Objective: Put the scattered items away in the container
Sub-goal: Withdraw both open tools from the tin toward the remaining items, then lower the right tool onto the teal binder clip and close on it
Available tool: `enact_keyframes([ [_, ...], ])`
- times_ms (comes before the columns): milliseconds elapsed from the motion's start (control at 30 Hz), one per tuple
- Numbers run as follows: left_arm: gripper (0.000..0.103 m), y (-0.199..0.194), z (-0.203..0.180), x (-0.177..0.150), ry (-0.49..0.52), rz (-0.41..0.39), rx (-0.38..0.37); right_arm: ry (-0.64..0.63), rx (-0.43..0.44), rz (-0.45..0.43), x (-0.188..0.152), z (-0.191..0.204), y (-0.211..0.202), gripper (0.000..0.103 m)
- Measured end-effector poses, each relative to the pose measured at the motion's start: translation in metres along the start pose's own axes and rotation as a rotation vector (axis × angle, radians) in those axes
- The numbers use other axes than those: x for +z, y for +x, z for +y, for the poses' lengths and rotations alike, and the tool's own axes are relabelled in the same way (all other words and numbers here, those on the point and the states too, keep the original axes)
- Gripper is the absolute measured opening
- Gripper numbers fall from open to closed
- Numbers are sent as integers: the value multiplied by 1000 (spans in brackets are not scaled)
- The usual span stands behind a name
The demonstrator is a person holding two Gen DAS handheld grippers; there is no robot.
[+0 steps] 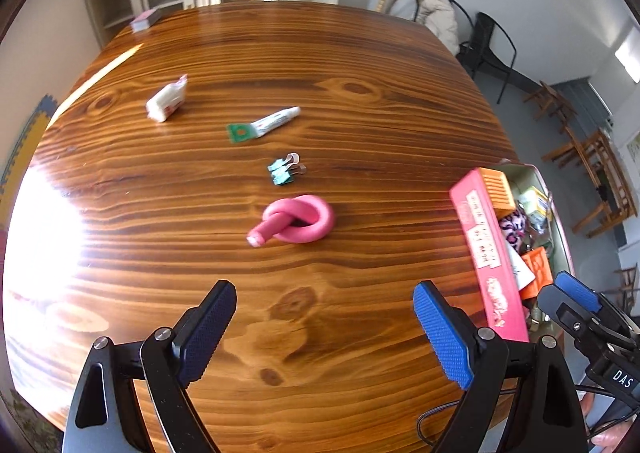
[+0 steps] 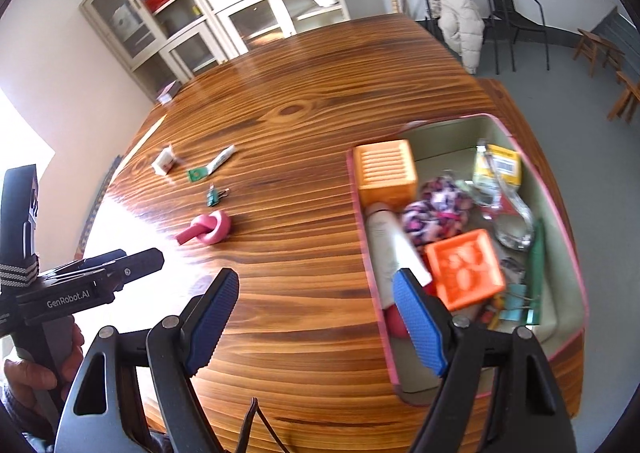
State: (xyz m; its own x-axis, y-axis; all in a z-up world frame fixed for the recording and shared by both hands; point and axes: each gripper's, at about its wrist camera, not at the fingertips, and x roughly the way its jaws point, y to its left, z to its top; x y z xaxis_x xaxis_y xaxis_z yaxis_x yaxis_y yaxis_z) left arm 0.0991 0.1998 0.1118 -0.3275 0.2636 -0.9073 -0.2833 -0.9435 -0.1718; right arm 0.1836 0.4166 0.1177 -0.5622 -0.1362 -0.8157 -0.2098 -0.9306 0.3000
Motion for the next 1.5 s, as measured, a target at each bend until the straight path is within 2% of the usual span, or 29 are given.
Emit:
enact_keyframes([
  [367, 92, -2, 72, -6, -106, 23, 22, -61, 28, 54, -2, 57, 29, 82],
  [733, 92, 7, 122, 0, -141, 42, 37, -79, 27, 81, 2, 94, 54, 82],
  [1100, 92, 36, 153, 27, -104, 87, 44, -3, -11, 116, 5, 106, 80, 83],
  [1500, 92, 75, 154, 55, -29, 152, 8, 18, -39, 128, 28, 118, 108, 82],
])
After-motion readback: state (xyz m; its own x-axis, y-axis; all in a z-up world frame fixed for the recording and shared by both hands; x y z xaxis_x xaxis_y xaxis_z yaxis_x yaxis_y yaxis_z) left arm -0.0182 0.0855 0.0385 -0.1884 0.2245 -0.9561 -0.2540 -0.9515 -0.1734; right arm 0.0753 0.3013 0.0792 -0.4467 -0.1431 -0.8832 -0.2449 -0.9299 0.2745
